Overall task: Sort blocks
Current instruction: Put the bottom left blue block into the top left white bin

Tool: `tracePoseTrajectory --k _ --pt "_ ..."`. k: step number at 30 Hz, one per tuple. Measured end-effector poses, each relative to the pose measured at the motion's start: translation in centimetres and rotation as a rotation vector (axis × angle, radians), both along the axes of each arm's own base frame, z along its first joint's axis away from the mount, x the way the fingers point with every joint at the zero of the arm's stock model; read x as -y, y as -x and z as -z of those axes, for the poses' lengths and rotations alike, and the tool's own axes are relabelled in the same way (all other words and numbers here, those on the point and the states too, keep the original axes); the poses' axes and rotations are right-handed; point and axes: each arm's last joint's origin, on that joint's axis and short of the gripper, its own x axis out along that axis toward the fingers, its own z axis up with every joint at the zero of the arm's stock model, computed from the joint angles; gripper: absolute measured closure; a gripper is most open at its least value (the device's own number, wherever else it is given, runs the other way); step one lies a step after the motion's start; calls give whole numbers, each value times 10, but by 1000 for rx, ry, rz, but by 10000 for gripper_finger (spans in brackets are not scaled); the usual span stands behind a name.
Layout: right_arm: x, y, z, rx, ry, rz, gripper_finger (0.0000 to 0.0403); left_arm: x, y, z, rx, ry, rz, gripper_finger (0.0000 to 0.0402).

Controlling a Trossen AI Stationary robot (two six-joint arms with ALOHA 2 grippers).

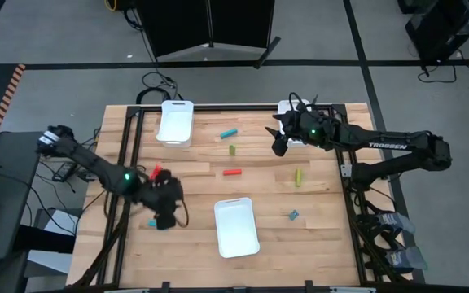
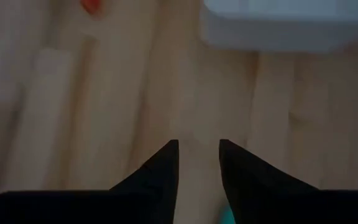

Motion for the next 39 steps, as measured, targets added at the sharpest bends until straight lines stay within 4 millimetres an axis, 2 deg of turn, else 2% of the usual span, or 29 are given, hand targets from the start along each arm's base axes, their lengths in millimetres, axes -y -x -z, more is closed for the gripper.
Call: tracePoseTrajectory --k 10,20,26,31,39 --pt "0 -1 -2 25 8 0 160 45 11 39 -317 71 -1 251" --pt "0 -1 -4 43 6 2 162 74 20 60 -381 27 39 248" --pt "0 -2 -4 48 3 4 164 72 24 83 -408 -16 15 248" --pt "0 -2 -4 50 0 5 167 68 27 90 -402 -39 -2 248" --pt "0 -2 -4 54 -6 8 168 64 32 114 -387 35 4 249"
